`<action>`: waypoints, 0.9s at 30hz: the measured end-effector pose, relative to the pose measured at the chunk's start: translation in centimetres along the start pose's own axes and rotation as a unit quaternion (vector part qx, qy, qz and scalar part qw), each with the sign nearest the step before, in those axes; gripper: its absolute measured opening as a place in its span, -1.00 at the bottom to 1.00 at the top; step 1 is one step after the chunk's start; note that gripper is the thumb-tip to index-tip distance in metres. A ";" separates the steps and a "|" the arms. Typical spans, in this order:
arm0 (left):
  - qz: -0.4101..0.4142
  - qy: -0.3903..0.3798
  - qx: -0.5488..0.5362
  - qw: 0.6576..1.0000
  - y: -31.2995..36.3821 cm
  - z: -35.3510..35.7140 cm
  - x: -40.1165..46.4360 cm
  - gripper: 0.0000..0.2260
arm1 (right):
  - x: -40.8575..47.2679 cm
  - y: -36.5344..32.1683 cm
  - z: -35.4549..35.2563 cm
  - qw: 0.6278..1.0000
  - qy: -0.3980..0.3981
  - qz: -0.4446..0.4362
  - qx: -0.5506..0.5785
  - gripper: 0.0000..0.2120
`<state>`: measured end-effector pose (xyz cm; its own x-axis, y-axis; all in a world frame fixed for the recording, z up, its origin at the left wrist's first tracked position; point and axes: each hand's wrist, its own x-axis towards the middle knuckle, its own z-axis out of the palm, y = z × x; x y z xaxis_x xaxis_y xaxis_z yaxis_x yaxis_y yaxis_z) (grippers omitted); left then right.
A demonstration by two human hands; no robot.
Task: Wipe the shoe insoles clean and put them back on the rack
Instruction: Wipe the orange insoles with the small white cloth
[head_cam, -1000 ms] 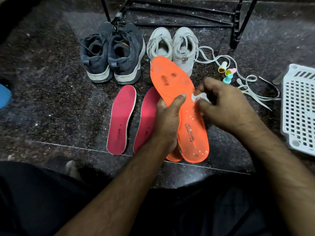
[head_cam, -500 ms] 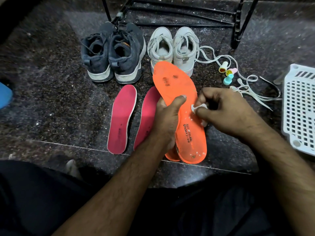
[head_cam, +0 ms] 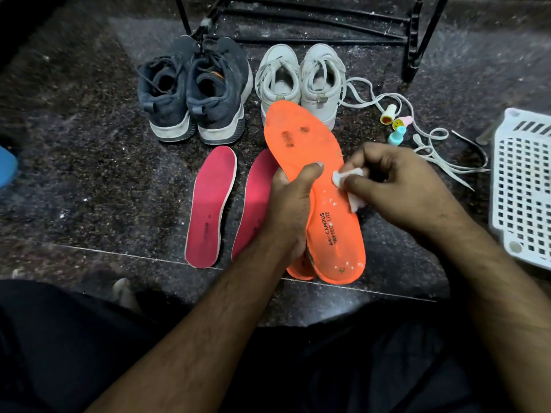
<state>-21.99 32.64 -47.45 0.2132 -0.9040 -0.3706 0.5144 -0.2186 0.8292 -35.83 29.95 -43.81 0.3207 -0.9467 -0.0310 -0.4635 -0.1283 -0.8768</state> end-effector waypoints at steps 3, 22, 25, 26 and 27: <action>-0.009 -0.039 0.013 0.999 -0.4 0.5 -0.6 -0.84 | 0.6 -0.2 -0.1 0.997 0.081 -0.005 -0.008 -0.97; 0.012 -0.119 -0.042 0.992 -0.3 0.7 -0.7 -0.78 | 0.8 0.1 -0.8 0.996 0.079 -0.004 0.028 -0.96; 0.025 -0.095 -0.042 0.994 0.0 0.6 -0.5 -0.76 | 0.0 -0.2 -0.5 0.999 0.020 -0.015 -0.023 -0.98; 0.025 -0.084 -0.047 0.995 0.1 0.5 -0.3 -0.75 | -0.3 -0.4 -0.1 0.998 0.004 -0.028 -0.048 -0.98; 0.027 -0.077 -0.047 0.996 0.1 0.5 -0.2 -0.75 | -0.5 -0.5 0.2 0.996 0.006 -0.046 -0.077 -0.98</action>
<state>-22.35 32.64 -47.07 0.1170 -0.9606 -0.2523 0.5834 -0.1391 0.8002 -35.60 30.57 -43.50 0.3588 -0.9319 0.0529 -0.5544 -0.2583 -0.7911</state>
